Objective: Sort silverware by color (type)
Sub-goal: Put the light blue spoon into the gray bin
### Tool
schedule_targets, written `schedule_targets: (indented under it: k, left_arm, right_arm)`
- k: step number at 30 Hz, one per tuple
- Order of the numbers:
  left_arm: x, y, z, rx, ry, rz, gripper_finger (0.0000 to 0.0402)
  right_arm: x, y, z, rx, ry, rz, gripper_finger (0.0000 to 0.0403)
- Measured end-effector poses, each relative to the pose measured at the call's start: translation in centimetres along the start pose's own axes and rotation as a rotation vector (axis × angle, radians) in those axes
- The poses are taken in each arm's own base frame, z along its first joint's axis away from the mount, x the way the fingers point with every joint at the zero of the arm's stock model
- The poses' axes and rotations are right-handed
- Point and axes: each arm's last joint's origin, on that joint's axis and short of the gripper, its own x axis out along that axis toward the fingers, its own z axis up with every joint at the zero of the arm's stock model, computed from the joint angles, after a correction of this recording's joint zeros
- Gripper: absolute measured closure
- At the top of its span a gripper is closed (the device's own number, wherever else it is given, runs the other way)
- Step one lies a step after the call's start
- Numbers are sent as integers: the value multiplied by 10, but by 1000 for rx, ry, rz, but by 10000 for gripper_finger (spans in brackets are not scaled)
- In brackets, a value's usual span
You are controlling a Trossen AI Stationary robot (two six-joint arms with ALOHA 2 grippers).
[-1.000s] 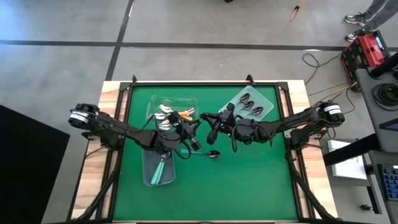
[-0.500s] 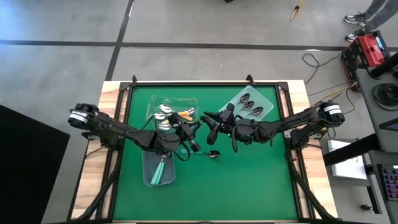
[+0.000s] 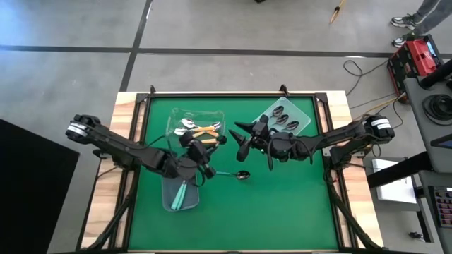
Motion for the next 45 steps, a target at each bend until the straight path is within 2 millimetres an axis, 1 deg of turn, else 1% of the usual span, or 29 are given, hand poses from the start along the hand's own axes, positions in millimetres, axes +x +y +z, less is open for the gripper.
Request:
schedule_targets:
  k: [3,6,10,13,16,21,25,29,31,37,41,45]
  left_arm:
    - [-15,3,-1,-57,34,-21,385]
    - [-36,9,-5,-131,89,-44,385]
    - [-67,21,-8,-319,188,-108,385]
    - [-87,23,-8,-439,216,-157,385]
    - [-98,23,-10,-511,223,-174,385]
    - [-100,17,-21,-579,319,-174,385]
    - [-97,11,-36,-565,490,-159,385]
    - [-96,11,-55,-523,686,-68,385]
    - [-94,10,-62,-513,732,-19,385]
    - [-89,2,-70,-491,743,15,384]
    - [-89,0,-67,-499,736,20,384]
    - [-88,0,-65,-537,689,44,383]
  right_arm:
    - [0,0,-1,-6,5,-4,223]
    - [-1,-1,-2,-17,23,-4,223]
    - [-1,-1,-3,-25,34,-4,222]
    - [-1,-1,-3,-28,35,-4,222]
    - [0,-1,-3,-30,36,-6,222]
    - [0,-1,-5,-34,43,-6,222]
    - [0,-2,-8,-43,71,-10,222]
    - [0,-2,-10,-39,90,-14,222]
    - [0,-2,-12,-40,98,-16,222]
    - [0,-2,-12,-40,98,-16,222]
    - [0,-2,-12,-40,97,-16,222]
    - [0,-2,-12,-40,98,-17,222]
